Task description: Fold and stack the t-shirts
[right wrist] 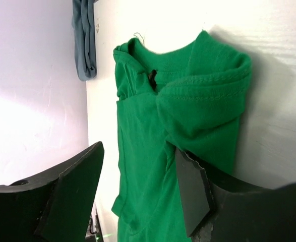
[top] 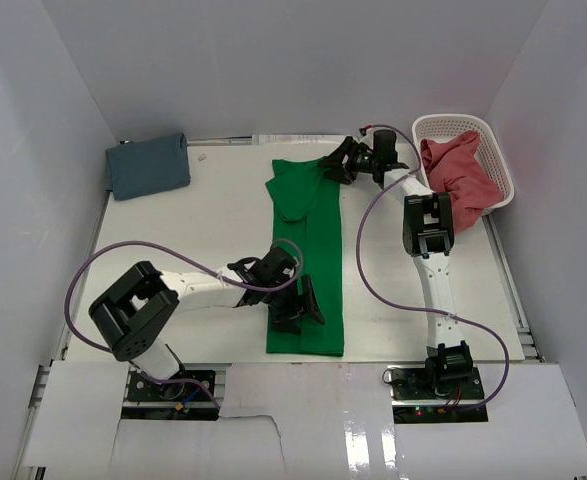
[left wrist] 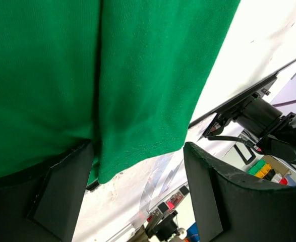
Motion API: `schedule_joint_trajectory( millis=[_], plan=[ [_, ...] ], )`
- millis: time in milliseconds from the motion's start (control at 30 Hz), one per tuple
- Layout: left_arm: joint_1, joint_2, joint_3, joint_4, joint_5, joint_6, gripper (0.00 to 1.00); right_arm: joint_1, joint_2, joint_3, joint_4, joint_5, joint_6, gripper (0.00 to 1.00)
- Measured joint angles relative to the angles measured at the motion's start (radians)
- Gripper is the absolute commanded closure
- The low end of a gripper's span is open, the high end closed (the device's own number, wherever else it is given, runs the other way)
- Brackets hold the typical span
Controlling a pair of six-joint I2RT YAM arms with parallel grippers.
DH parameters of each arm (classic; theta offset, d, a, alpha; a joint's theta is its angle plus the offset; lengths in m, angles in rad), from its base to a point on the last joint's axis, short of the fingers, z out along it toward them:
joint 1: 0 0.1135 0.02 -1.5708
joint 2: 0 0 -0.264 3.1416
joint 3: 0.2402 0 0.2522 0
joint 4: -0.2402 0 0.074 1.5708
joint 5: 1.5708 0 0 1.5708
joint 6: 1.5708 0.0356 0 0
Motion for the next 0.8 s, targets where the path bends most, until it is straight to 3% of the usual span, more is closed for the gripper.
schedule_joint_trajectory(
  millis=[133, 300, 500, 700, 800],
  plan=[
    [-0.002, -0.013, 0.002, -0.032, -0.009, -0.005, 0.16, -0.003, 0.000, 0.000, 0.015, -0.001, 0.011, 0.32],
    [-0.011, -0.066, 0.039, -0.190, -0.061, 0.017, 0.15, -0.012, -0.002, -0.002, 0.062, -0.023, 0.052, 0.26],
    [-0.013, -0.280, 0.108, -0.351, -0.139, 0.051, 0.14, -0.014, -0.038, -0.021, 0.168, -0.109, 0.164, 0.26],
    [0.018, -0.373, 0.207, -0.405, -0.191, 0.102, 0.12, -0.015, -0.420, -0.439, 0.228, -0.154, 0.140, 0.25],
    [0.167, -0.363, 0.186, -0.383, -0.153, 0.166, 0.12, -0.013, -0.647, -0.609, 0.162, -0.134, 0.019, 0.25]
  ],
)
